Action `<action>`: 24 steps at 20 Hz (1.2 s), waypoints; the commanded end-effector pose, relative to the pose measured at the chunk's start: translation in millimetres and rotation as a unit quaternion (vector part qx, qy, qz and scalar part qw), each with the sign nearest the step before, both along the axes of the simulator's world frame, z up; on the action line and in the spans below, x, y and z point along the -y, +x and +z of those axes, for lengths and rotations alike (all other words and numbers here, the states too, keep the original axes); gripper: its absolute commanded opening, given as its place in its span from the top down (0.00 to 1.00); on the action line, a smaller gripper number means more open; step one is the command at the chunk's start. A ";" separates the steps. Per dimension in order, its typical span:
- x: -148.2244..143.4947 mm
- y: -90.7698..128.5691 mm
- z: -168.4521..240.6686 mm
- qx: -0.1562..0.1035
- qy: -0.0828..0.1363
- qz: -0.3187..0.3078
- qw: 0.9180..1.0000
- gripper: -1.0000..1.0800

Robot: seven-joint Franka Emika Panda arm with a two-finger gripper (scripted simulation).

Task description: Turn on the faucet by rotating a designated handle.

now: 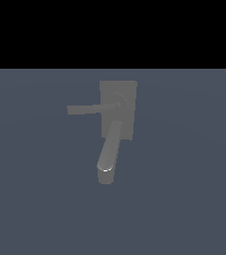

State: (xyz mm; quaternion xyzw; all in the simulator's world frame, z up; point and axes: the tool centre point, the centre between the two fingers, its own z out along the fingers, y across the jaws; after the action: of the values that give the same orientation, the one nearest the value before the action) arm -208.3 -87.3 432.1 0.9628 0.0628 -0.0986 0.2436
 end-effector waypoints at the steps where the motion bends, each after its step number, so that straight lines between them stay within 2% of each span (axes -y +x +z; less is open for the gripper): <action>1: 7.5 6.4 -5.1 -0.016 -0.032 0.016 0.999 1.00; 6: 20.4 20.2 -14.2 -0.047 -0.094 0.050 0.993 1.00; 12: 32.1 39.1 -23.7 -0.083 -0.166 0.096 0.978 1.00; 18: 39.1 60.6 -32.8 -0.117 -0.233 0.146 0.954 1.00; 24: 40.8 84.4 -42.7 -0.148 -0.297 0.200 0.922 1.00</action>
State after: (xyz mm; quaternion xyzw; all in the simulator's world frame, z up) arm -130.4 -128.1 392.0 0.8026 0.2439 -0.1995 0.5066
